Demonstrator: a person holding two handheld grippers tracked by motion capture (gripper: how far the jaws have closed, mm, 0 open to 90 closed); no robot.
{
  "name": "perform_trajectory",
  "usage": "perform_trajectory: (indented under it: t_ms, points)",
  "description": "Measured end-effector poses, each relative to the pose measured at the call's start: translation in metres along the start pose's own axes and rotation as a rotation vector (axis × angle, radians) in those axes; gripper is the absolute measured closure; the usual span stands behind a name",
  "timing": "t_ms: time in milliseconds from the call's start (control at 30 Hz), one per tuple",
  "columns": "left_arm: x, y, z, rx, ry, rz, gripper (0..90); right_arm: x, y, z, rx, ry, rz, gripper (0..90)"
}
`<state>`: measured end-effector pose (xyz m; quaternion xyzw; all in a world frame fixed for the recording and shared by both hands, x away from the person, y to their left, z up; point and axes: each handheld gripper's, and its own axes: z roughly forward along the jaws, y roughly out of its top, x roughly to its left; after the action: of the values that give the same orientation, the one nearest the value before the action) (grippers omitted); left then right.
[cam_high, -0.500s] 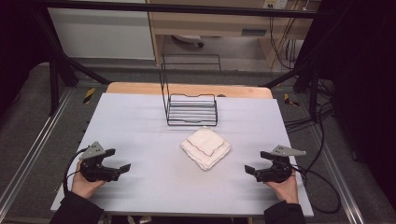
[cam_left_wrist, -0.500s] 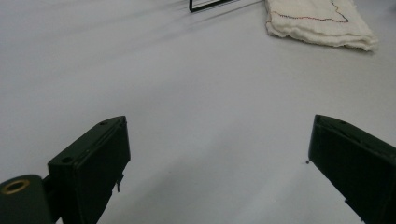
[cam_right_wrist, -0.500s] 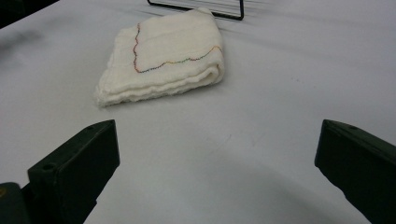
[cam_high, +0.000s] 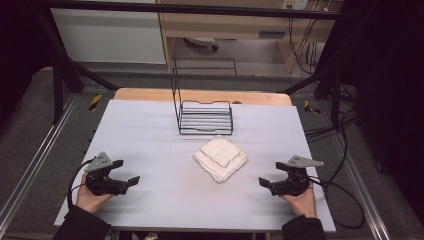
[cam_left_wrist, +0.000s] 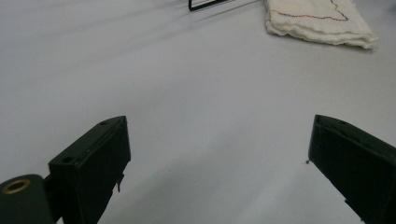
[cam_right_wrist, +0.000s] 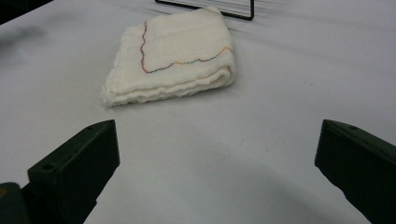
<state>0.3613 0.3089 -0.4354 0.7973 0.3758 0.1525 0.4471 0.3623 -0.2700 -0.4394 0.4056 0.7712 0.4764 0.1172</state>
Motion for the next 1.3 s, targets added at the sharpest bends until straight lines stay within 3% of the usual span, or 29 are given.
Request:
perform_trajectory:
  t_ms: [767, 1300]
  points:
    - [0.000, -0.001, 0.001, 0.010, 0.002, -0.001, 5.8, 0.017, 0.008, 0.015, 0.008, 0.014, -0.022, 0.5]
    - [-0.001, 0.000, 0.001, 0.011, 0.008, 0.000, 6.1, 0.052, 0.023, 0.045, 0.065, -0.005, -0.080, 5.5]
